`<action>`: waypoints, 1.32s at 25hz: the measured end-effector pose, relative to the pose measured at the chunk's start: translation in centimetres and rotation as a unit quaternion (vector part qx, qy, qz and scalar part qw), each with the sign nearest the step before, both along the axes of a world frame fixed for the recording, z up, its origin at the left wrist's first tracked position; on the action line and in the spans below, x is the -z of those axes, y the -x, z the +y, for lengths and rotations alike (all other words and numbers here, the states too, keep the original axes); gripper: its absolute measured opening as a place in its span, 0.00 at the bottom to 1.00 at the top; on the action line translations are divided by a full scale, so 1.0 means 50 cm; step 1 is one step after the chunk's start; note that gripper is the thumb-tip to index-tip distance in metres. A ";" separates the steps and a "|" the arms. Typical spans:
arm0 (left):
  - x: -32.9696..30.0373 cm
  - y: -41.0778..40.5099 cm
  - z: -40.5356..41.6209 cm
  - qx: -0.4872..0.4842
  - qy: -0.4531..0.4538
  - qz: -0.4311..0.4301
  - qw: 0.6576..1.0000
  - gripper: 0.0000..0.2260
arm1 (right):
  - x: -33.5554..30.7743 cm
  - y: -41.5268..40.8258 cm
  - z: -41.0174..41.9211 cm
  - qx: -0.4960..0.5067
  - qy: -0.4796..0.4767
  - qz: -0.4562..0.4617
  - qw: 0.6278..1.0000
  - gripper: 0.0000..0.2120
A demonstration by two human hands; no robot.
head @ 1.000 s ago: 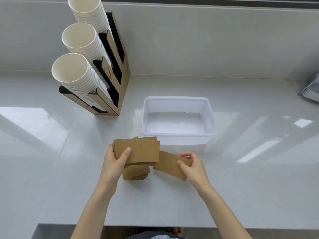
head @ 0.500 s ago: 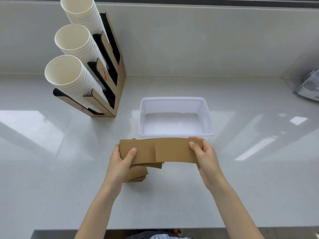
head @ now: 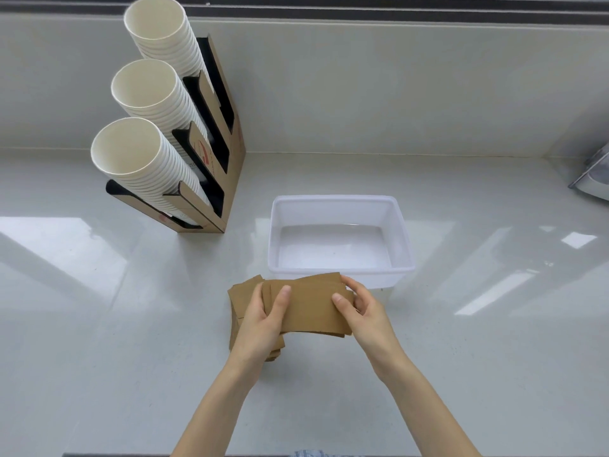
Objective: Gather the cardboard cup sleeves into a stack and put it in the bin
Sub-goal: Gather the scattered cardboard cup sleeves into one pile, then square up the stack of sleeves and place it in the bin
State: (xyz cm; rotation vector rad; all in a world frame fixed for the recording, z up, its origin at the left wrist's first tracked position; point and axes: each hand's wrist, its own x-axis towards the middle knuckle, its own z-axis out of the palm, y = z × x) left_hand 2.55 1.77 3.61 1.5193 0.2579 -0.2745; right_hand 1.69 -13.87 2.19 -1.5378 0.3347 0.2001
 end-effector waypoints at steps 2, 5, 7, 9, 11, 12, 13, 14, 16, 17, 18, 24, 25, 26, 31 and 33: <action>0.006 -0.003 -0.014 0.038 -0.013 -0.020 0.999 0.07 | 0.003 0.002 -0.015 0.013 -0.012 -0.011 1.000 0.16; 0.017 -0.015 -0.033 0.099 -0.055 -0.043 0.993 0.09 | 0.006 0.003 -0.051 0.033 -0.007 -0.030 0.999 0.19; 0.028 -0.025 -0.049 0.134 -0.110 -0.070 0.982 0.08 | 0.013 0.008 -0.082 0.032 0.046 -0.047 0.997 0.20; 0.039 -0.028 -0.064 0.159 -0.160 -0.099 0.969 0.09 | 0.022 0.019 -0.107 0.013 0.137 -0.061 0.989 0.20; 0.052 -0.025 -0.079 0.189 -0.209 -0.131 0.950 0.08 | 0.034 0.033 -0.126 0.000 0.200 -0.070 0.977 0.24; 0.062 -0.023 -0.085 0.204 -0.234 -0.150 0.939 0.07 | 0.041 0.038 -0.132 -0.004 0.220 -0.070 0.973 0.26; 0.073 -0.022 -0.090 0.218 -0.254 -0.165 0.928 0.06 | 0.050 0.042 -0.136 -0.009 0.234 -0.067 0.970 0.27; 0.084 -0.021 -0.093 0.228 -0.270 -0.171 0.920 0.06 | 0.061 0.046 -0.139 -0.013 0.244 -0.062 0.968 0.29; 0.106 -0.021 -0.095 0.236 -0.290 -0.175 0.911 0.08 | 0.079 0.049 -0.138 -0.023 0.250 -0.055 0.966 0.33; 0.116 -0.022 -0.094 0.238 -0.299 -0.177 0.907 0.10 | 0.086 0.049 -0.137 -0.026 0.250 -0.051 0.966 0.34; 0.122 -0.022 -0.094 0.238 -0.308 -0.178 0.904 0.13 | 0.092 0.048 -0.136 -0.030 0.253 -0.049 0.966 0.34; 0.137 -0.020 -0.098 0.249 -0.325 -0.167 0.897 0.24 | 0.114 0.049 -0.138 -0.059 0.312 -0.082 0.945 0.27; 0.141 -0.018 -0.099 0.255 -0.336 -0.173 0.890 0.23 | 0.116 0.048 -0.137 -0.055 0.308 -0.084 0.946 0.27; 0.145 -0.016 -0.100 0.256 -0.346 -0.181 0.884 0.22 | 0.118 0.048 -0.135 -0.050 0.306 -0.086 0.947 0.27; 0.142 -0.021 -0.106 0.222 -0.337 -0.202 0.892 0.13 | 0.115 0.040 -0.122 -0.018 0.306 -0.099 0.947 0.26; 0.145 -0.023 -0.104 0.206 -0.340 -0.199 0.896 0.14 | 0.112 0.037 -0.122 -0.029 0.307 -0.092 0.947 0.26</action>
